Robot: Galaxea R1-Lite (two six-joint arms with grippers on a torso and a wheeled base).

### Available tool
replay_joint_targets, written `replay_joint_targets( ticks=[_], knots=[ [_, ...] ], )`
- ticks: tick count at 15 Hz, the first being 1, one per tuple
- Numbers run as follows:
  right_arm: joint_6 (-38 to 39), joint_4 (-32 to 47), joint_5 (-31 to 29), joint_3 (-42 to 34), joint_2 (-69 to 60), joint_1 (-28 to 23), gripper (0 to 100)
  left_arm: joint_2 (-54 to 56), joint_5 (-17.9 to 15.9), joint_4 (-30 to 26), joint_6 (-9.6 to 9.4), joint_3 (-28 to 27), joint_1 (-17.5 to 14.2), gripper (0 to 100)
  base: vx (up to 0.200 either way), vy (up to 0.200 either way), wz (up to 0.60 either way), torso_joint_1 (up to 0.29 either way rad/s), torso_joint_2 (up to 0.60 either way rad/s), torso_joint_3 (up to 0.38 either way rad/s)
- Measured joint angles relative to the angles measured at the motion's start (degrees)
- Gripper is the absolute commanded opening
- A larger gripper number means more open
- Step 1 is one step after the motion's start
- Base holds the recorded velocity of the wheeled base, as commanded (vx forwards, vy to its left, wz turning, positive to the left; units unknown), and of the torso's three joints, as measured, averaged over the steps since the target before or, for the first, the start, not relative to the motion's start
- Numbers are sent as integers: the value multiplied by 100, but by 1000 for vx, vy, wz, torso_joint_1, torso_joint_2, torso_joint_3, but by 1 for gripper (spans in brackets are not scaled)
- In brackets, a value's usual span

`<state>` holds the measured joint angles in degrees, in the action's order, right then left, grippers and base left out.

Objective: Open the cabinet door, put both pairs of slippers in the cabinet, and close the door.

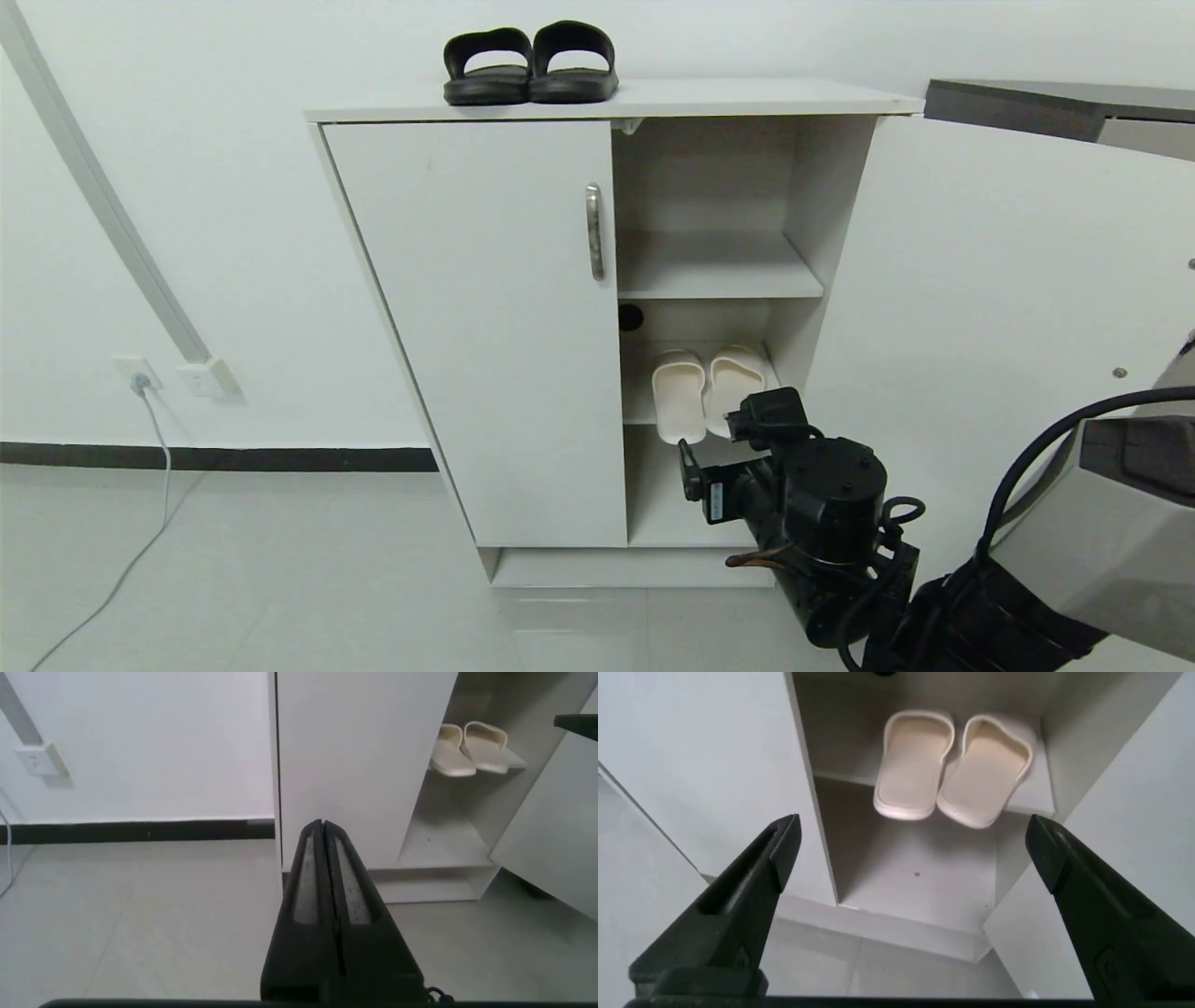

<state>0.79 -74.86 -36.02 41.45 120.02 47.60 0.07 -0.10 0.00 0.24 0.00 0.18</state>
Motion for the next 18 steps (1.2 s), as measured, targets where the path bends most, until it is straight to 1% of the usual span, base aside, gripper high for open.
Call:
replay_joint_targets(
  ticks=[2, 4, 14, 18],
  knots=[
    [-1, -2, 12, -11, 0, 0, 100, 0, 5, 0, 5, 0, 0, 0, 0, 0, 0, 2, 2, 88],
    [-1, 0, 34, -9, 0, -11, 100, 0, 2, 0, -22, 0, 0, 0, 0, 0, 0, 0, 0, 0],
    [10, -66, 37, -29, 5, -6, 100, 0, 0, 0, -11, 0, 0, 0, 0, 0, 0, 0, 0, 0],
    [10, -88, 44, -55, 5, -12, 100, 0, 0, 0, -11, 0, 0, 0, 0, 200, 0, 0, -1, 5]
  ],
)
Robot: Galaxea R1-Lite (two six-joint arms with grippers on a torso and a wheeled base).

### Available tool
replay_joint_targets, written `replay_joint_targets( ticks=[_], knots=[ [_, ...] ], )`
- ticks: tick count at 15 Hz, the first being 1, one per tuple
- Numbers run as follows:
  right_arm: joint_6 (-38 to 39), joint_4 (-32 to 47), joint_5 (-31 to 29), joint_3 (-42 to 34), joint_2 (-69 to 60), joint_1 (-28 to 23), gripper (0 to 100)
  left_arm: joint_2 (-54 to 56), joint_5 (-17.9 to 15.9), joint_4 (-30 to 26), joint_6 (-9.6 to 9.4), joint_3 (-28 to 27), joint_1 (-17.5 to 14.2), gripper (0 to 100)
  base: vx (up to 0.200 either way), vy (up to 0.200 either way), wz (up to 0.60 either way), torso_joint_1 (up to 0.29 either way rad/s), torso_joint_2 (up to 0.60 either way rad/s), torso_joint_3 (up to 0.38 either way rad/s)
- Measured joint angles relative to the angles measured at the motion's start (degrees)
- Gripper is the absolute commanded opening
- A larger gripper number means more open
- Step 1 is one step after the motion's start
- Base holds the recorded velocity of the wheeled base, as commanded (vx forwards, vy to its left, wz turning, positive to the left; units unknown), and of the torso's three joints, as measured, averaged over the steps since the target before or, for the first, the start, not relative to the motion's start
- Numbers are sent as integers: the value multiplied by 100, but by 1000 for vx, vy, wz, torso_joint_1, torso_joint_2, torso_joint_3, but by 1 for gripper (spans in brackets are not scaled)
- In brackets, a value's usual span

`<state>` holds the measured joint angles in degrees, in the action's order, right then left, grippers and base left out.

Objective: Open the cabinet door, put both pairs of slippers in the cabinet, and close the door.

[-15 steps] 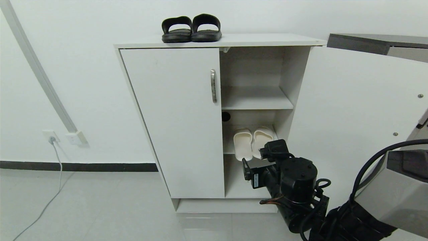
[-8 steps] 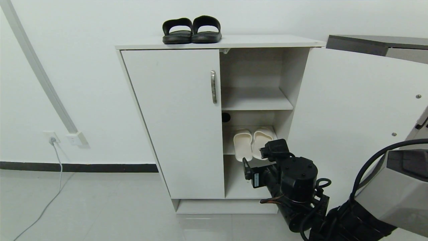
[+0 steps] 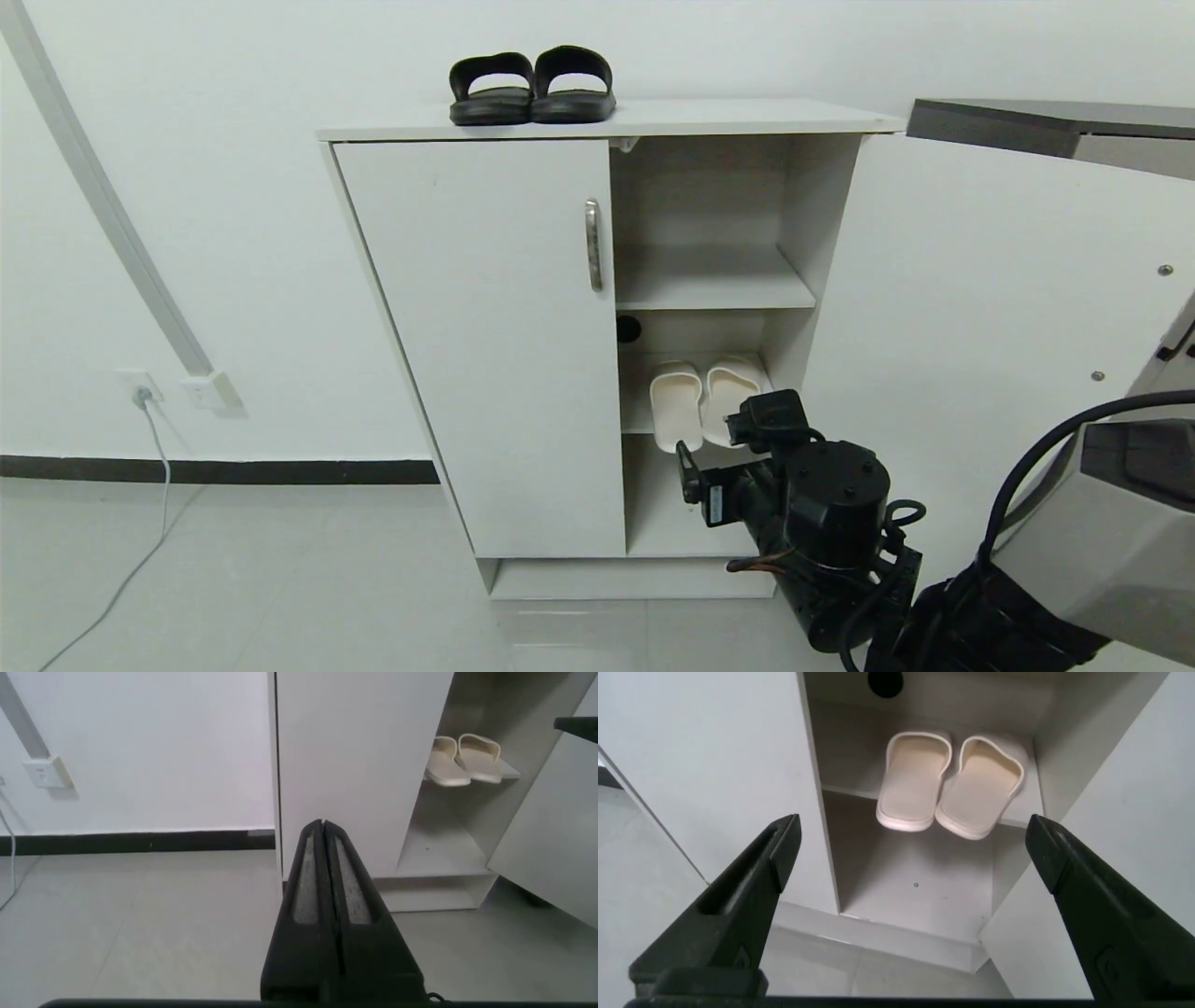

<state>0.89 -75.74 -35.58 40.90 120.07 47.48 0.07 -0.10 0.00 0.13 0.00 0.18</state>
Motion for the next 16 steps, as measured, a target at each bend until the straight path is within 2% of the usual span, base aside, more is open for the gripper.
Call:
replay_joint_targets(
  ticks=[10, 16],
  knots=[
    [-13, -232, 17, -116, 2, -13, 100, 0, 0, 0, 2, 0, 0, 0, 0, 200, 0, 5, 2, 4],
    [-223, -390, 44, -223, 5, -110, 100, 0, 0, -2, 2, 0, 0, 0, 0, 0, 0, 0, 0, 0]
  ],
)
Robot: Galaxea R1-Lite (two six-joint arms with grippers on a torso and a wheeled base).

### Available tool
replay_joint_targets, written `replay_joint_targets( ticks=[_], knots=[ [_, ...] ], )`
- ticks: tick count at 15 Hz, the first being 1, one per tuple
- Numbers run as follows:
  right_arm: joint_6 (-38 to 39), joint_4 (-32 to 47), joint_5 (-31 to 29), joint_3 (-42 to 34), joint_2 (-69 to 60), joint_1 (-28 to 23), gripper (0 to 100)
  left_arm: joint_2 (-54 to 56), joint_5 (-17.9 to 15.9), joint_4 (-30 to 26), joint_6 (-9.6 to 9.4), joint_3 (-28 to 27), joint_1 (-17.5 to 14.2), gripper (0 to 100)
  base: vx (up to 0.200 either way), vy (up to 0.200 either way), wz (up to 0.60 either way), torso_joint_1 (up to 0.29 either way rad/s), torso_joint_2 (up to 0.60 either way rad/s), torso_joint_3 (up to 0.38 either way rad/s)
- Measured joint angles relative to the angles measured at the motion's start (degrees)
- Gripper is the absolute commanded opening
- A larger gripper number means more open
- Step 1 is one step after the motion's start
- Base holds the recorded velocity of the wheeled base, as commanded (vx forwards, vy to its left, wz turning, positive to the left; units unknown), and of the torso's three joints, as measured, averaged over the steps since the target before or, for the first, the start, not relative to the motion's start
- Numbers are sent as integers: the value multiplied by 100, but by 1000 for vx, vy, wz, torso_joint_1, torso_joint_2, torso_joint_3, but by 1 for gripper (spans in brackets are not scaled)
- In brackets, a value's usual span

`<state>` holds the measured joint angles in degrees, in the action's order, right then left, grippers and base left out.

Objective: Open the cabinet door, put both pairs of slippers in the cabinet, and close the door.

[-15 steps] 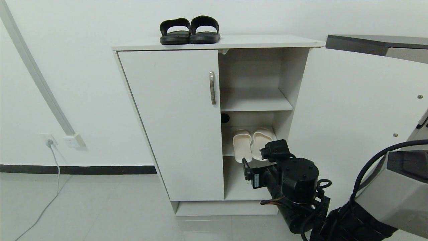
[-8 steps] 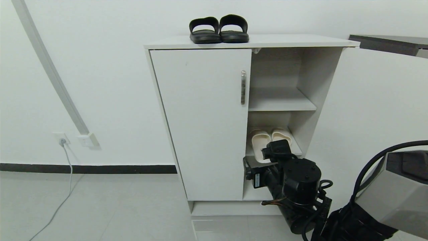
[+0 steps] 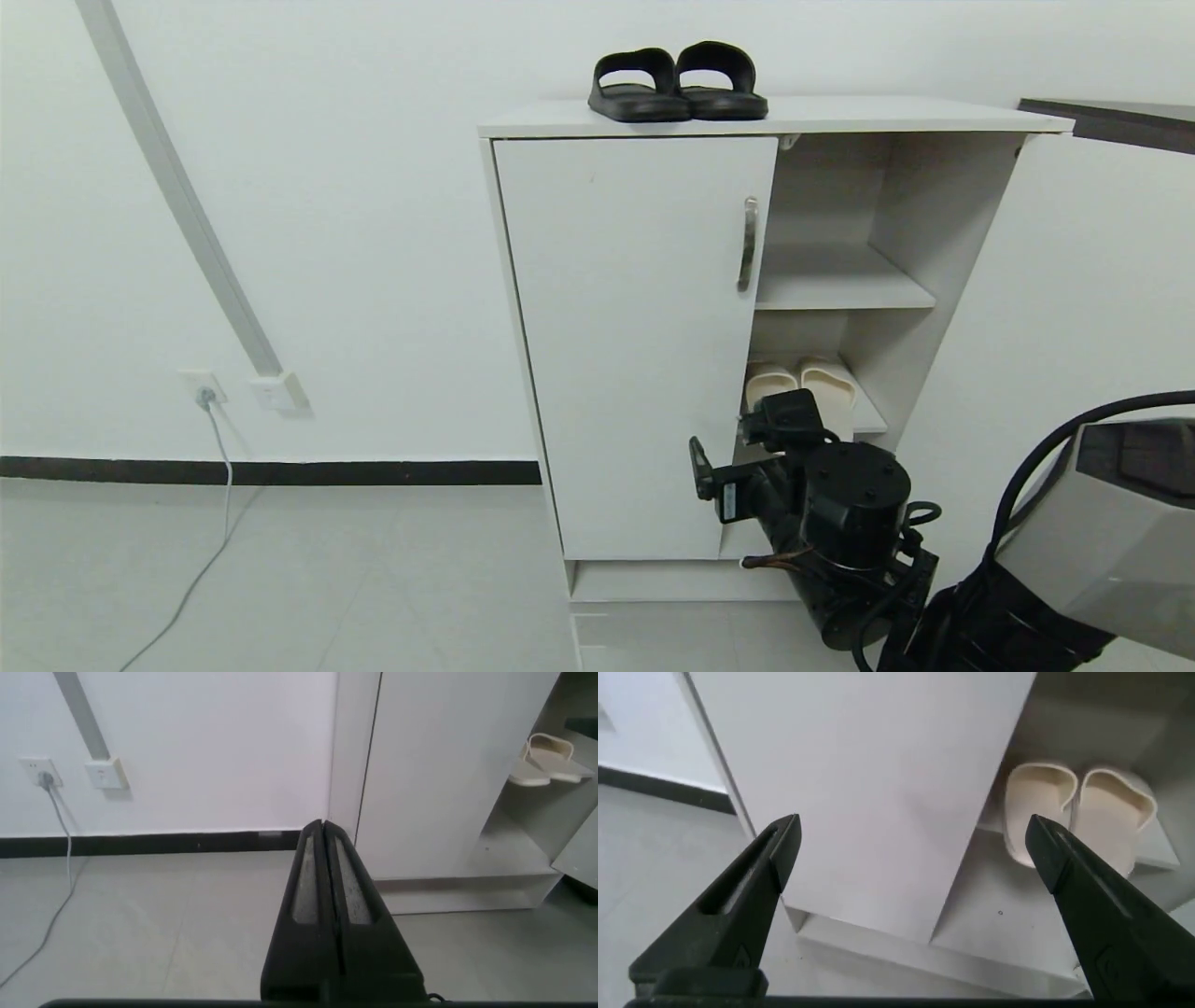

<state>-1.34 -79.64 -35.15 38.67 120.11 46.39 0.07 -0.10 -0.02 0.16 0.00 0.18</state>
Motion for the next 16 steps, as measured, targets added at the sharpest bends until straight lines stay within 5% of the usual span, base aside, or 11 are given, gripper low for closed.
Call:
replay_joint_targets(
  ticks=[16],
  knots=[
    [-150, -171, 215, -207, 22, -35, 100, 0, 0, 2, 6, 0, 0, 0, 0, 0, 0, 0, 0, 0]
  ],
)
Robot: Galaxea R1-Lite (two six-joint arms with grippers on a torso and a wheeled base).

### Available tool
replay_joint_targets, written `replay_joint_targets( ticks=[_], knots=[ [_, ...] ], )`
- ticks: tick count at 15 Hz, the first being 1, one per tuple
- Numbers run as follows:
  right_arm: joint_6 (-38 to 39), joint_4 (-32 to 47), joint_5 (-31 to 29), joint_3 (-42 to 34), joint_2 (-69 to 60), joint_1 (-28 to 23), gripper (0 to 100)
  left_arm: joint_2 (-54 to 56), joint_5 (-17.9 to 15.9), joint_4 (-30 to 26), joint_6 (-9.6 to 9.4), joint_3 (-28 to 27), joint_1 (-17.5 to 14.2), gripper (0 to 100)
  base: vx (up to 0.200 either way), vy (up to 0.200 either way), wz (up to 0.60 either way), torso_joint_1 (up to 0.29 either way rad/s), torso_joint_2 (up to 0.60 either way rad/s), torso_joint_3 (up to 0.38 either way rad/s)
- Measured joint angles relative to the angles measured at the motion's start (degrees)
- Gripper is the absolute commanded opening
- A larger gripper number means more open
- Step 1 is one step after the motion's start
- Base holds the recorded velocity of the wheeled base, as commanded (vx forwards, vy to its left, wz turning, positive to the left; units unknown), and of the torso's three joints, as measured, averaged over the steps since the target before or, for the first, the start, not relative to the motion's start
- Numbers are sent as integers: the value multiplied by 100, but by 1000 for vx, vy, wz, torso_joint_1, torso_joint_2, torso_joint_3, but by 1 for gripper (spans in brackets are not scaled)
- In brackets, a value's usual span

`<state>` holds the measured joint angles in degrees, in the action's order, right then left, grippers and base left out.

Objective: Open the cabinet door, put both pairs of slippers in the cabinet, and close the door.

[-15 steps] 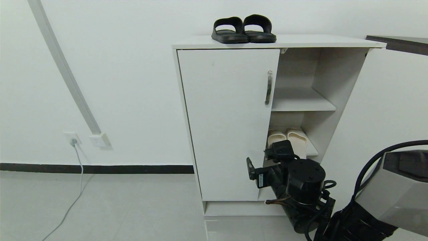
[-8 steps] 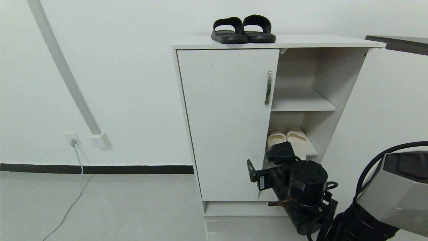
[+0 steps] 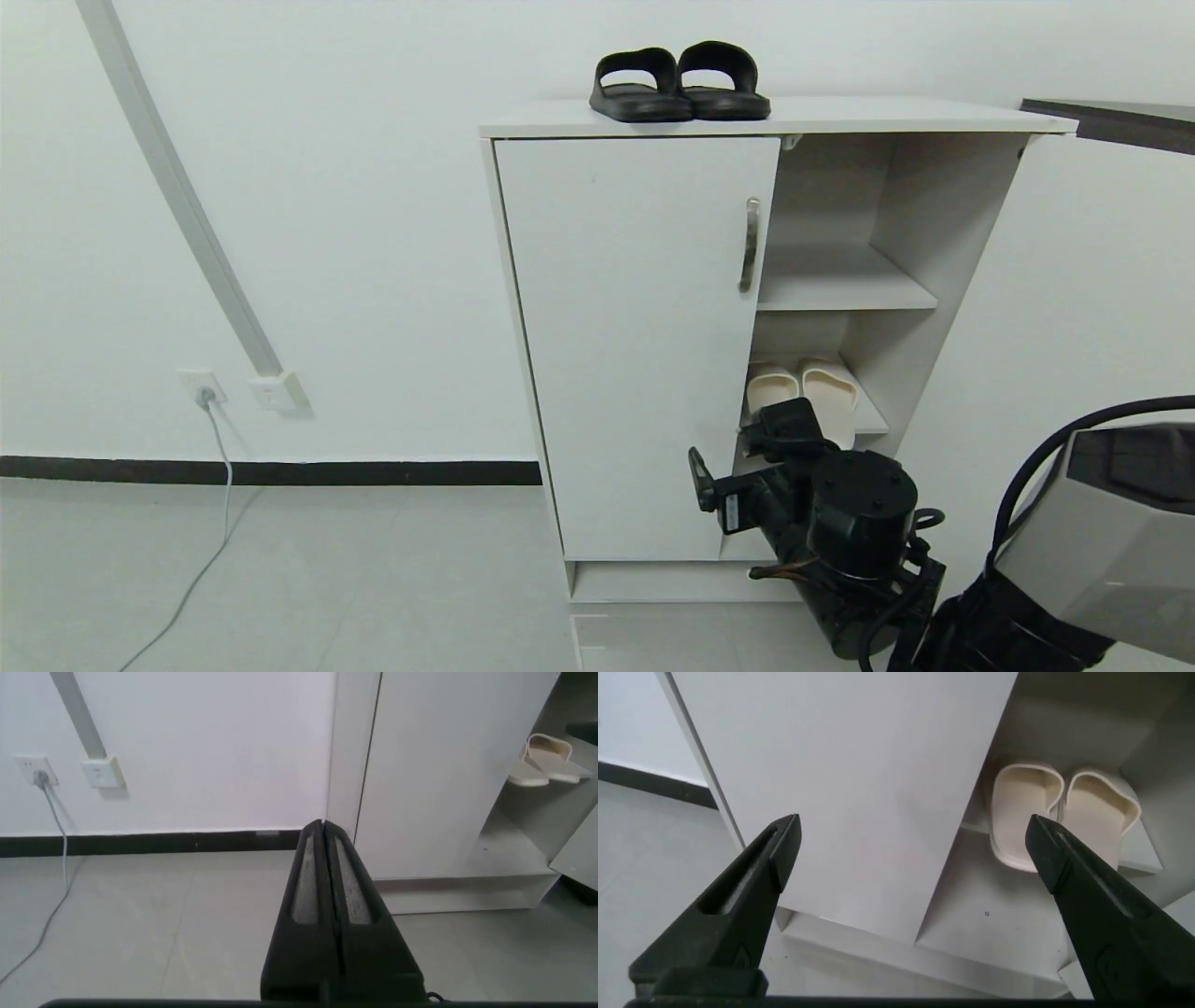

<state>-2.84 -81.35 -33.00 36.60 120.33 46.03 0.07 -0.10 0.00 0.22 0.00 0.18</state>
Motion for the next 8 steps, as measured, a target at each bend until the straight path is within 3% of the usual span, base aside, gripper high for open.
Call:
replay_joint_targets(
  ticks=[2, 5, 8],
  knots=[
    [-13, 11, -1, -11, 4, 0, 100, 0, 0, -5, 2, 0, 0, 0, 0, 0, 0, -1, -77, -89],
    [-13, 26, 0, -24, 4, 7, 100, 0, 0, -11, 0, 2, 2, 0, 0, 0, 0, 14, -193, -334],
    [-13, 6, 0, -20, 12, 13, 100, 0, 0, 2, 2, -2, -7, 0, 0, 0, 0, 40, -536, -369]
  ],
)
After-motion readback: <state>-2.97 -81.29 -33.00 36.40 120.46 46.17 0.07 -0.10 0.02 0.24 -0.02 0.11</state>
